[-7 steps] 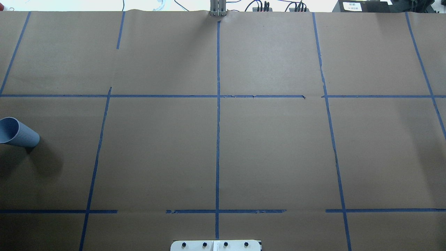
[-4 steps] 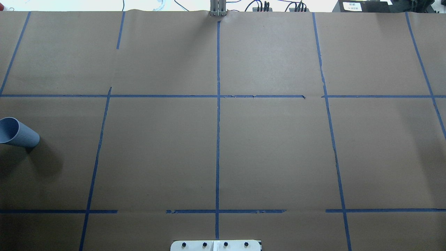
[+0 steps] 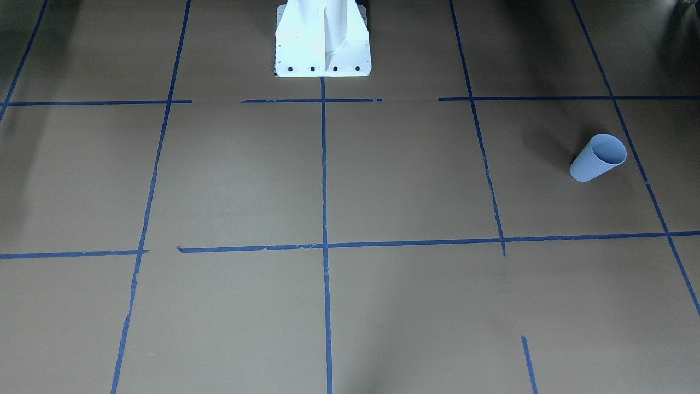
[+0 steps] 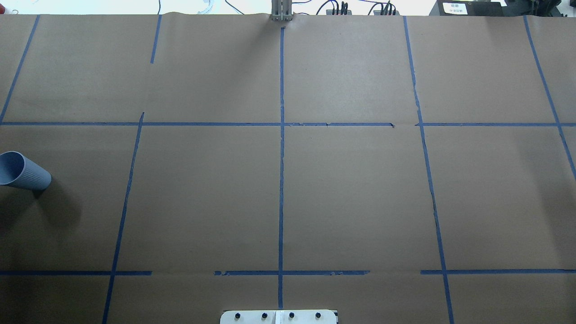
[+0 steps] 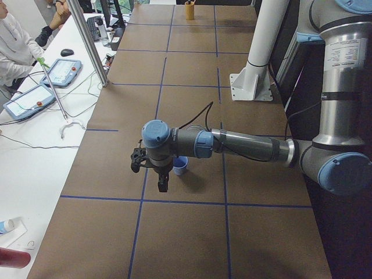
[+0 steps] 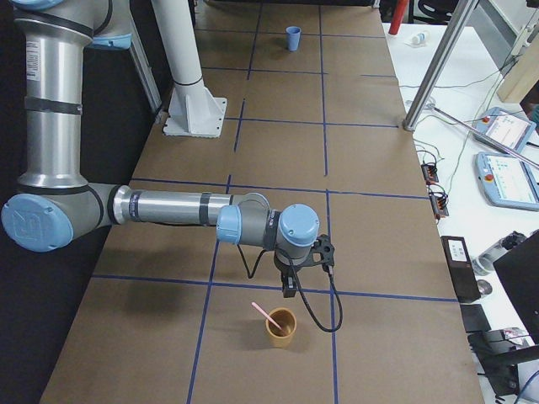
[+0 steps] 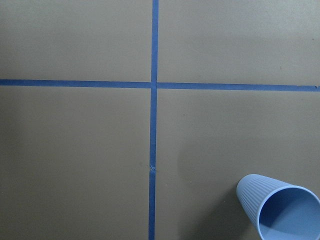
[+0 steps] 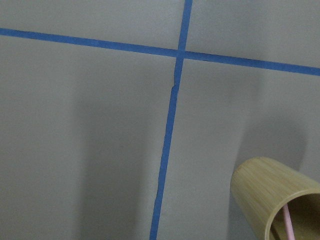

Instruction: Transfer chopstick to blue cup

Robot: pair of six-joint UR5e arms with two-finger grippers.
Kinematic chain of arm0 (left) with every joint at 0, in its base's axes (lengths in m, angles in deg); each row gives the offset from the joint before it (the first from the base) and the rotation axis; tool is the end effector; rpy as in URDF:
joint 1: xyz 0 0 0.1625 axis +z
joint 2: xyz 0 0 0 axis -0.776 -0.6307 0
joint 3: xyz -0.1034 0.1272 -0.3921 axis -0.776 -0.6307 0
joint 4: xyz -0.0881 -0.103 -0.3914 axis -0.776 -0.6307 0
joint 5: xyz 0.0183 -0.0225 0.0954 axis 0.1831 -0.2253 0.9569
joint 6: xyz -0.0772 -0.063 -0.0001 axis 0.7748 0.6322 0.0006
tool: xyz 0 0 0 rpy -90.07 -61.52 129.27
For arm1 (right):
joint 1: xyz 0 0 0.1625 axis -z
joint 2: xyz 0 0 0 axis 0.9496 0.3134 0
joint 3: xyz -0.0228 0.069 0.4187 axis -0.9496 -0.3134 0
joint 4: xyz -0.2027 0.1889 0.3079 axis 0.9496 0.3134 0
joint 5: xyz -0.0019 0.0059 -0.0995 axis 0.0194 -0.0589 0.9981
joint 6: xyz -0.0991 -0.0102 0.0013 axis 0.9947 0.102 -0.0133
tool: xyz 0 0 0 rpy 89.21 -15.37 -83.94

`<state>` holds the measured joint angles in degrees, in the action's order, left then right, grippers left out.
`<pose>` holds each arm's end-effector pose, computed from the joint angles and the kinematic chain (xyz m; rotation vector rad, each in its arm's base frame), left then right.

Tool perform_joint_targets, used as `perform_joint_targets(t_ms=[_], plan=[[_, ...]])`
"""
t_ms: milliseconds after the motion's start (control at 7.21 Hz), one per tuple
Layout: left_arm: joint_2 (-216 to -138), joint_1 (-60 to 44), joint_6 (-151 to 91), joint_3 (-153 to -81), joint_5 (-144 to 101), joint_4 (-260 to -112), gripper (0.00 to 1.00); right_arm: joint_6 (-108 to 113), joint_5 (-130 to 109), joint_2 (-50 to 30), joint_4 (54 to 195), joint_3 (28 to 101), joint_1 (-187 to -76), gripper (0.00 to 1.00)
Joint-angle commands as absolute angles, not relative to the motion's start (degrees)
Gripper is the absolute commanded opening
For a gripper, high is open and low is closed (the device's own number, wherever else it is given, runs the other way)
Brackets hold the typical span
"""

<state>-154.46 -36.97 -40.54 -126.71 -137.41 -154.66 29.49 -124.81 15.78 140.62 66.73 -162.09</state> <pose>-0.0426 -0.4722 0.5978 -0.0005 0.8265 -0.0129 0.0629 -0.4436 0.6637 0.0262 -0.8265 -0.1461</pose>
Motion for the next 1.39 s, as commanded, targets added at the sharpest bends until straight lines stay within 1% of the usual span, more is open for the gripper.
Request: perform_joint_targets(t_ms=[0,277,416,555,1109,1248], plan=[[-153.97,-34.99,-40.43,-127.14,-137.48,-154.99,1.00,29.74,-124.94,16.44,136.60,64.40,-162.09,1.00],[-154.41,-27.37,-36.25,-127.06,-137.48,-155.43,1.00,29.30,-125.90,16.62,136.24,64.65,-162.09,1.00],[-154.50,-25.06,-33.07,-126.10,-137.40,-158.73,1.00,29.30,-125.91,16.62,136.16,64.92,-162.09,1.00],[-154.41,-24.43,-31.30,-125.05,-137.40,-161.20,1.00,29.30,-125.99,16.62,136.16,64.83,-162.09,1.00],[-154.68,-18.28,-28.04,-124.60,-137.48,-161.41,1.00,30.00,-127.14,15.91,136.07,64.92,-162.09,1.00],[-155.29,-17.14,-28.03,-123.47,-137.48,-161.49,1.00,29.92,-127.22,16.00,135.89,64.92,-162.09,1.00]])
